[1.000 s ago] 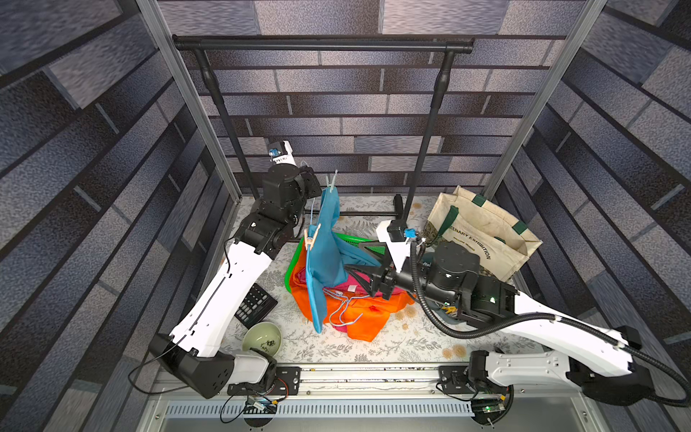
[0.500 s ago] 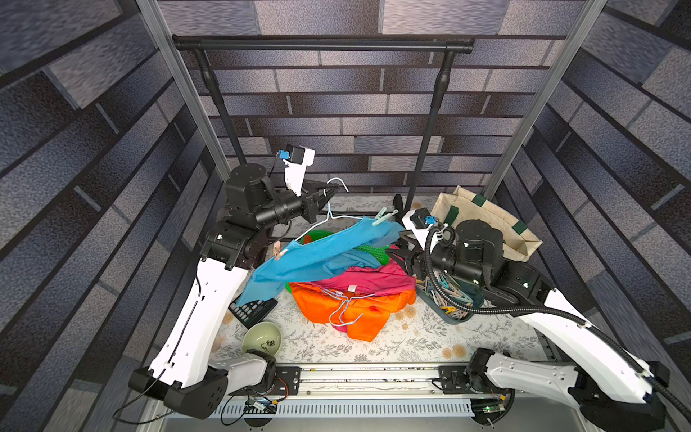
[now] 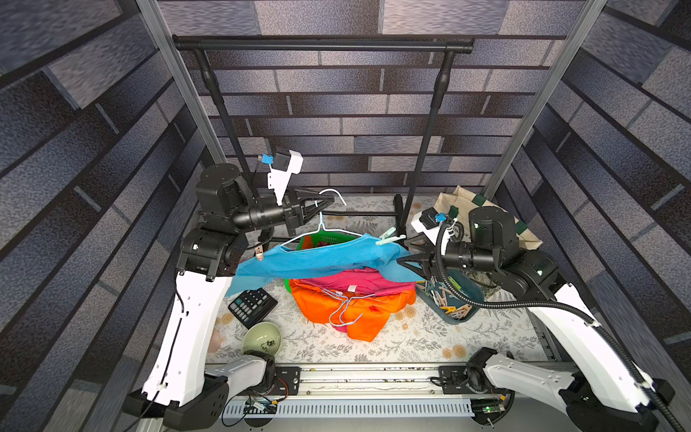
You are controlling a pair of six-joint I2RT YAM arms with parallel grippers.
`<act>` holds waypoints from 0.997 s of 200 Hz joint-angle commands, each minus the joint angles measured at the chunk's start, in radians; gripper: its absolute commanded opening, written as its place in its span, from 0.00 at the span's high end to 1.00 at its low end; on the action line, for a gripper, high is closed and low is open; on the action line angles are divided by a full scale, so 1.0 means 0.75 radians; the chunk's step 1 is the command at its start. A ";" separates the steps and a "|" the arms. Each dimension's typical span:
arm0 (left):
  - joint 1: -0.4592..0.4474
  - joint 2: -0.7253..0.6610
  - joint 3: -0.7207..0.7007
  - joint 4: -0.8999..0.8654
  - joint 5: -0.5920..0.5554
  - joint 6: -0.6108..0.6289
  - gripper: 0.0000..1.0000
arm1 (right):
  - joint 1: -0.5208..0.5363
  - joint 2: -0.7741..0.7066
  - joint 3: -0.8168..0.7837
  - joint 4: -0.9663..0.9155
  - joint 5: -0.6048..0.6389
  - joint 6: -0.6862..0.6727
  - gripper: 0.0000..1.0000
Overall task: Use clothespins to secure the t-shirt on both sides of the hanger
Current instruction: Hang the hanger on the clothesline.
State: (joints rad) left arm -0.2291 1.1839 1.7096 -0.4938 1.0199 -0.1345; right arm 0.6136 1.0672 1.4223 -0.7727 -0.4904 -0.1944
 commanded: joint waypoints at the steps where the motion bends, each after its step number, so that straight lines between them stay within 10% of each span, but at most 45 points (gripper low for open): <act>1: 0.001 -0.001 0.013 0.068 -0.117 -0.063 1.00 | -0.017 0.035 0.022 0.079 -0.200 0.084 0.45; 43: -0.195 0.031 0.060 0.087 -1.179 -0.139 1.00 | 0.045 0.137 -0.008 0.435 -0.084 0.591 0.66; 84: -0.595 0.181 0.239 0.110 -2.436 -0.019 1.00 | 0.438 0.111 -0.099 0.625 0.523 0.576 0.40; 128: -0.665 0.471 0.592 -0.018 -2.773 -0.058 1.00 | 0.655 0.089 -0.150 0.608 0.854 0.585 0.35; 199: -0.735 1.024 1.428 -0.484 -3.158 -0.040 1.00 | 0.749 0.075 -0.076 0.598 0.944 0.570 0.34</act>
State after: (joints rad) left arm -0.7532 1.8717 2.6045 -0.7315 -1.1873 -0.1944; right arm 1.1660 1.1080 1.3087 -0.3367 0.1608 0.2535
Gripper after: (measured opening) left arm 0.062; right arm 0.668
